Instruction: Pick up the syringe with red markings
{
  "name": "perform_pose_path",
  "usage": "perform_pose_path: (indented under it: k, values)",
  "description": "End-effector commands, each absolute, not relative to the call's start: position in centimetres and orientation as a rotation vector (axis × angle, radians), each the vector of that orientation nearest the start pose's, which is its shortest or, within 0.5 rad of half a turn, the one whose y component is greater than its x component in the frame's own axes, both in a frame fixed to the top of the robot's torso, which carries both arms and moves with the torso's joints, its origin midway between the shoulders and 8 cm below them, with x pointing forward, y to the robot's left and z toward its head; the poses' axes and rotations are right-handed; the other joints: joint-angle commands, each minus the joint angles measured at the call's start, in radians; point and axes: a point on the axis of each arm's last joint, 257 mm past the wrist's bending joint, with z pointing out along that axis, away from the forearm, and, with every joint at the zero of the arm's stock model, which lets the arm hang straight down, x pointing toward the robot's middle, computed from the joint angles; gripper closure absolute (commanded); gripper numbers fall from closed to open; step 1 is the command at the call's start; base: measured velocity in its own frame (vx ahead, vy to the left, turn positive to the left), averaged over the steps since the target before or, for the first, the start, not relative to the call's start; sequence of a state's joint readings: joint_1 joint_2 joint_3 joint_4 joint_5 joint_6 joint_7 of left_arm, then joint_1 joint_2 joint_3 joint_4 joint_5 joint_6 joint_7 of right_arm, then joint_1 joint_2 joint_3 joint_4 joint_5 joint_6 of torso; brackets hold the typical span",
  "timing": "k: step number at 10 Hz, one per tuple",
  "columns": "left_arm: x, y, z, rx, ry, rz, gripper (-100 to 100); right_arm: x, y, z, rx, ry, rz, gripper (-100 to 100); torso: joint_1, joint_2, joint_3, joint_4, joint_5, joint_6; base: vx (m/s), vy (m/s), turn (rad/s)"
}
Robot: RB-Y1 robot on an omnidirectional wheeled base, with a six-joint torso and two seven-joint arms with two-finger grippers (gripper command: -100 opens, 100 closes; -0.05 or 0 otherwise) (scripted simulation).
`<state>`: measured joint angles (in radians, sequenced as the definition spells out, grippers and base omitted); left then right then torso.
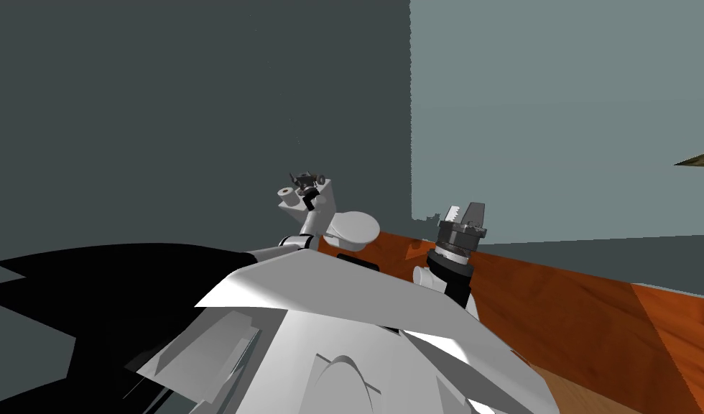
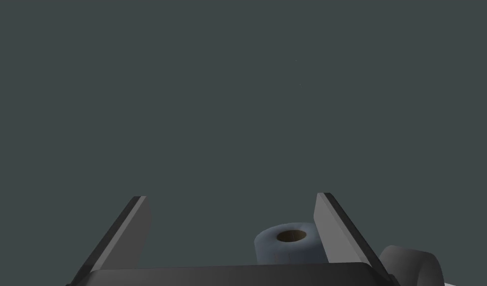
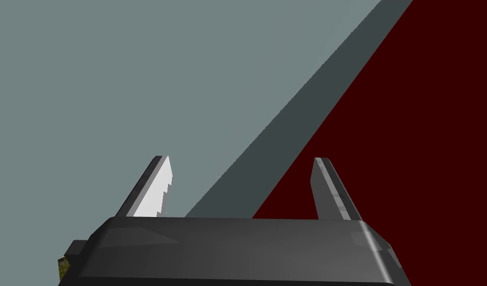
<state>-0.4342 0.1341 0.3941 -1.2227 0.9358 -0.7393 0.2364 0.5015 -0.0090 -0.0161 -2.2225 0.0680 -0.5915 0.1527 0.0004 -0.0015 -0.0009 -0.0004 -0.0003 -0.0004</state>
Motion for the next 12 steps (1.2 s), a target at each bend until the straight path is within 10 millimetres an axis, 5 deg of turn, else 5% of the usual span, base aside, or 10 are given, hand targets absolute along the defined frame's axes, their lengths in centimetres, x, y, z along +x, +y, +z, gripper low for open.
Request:
perform_pose_path:
  k: [1, 12]
  values:
    - [53.3, 50.8, -5.7, -1.225, -0.475, -1.777, -100, 34.0, -27.4, 1.5, 0.52, 0.671, 1.112, 0, 0.0, 0.0, 0.0, 0.0, 0.0, 0.0, 0.014, -0.002, 0.013]
    - [58.1, 50.6, -10.4, -1.41, -0.616, -1.784, -100, 34.0, -27.4, 1.5, 0.52, 0.671, 1.112, 0, 0.001, -0.001, 0.0, 0.0, 0.0, 0.0, 0.024, 0.009, 0.013]
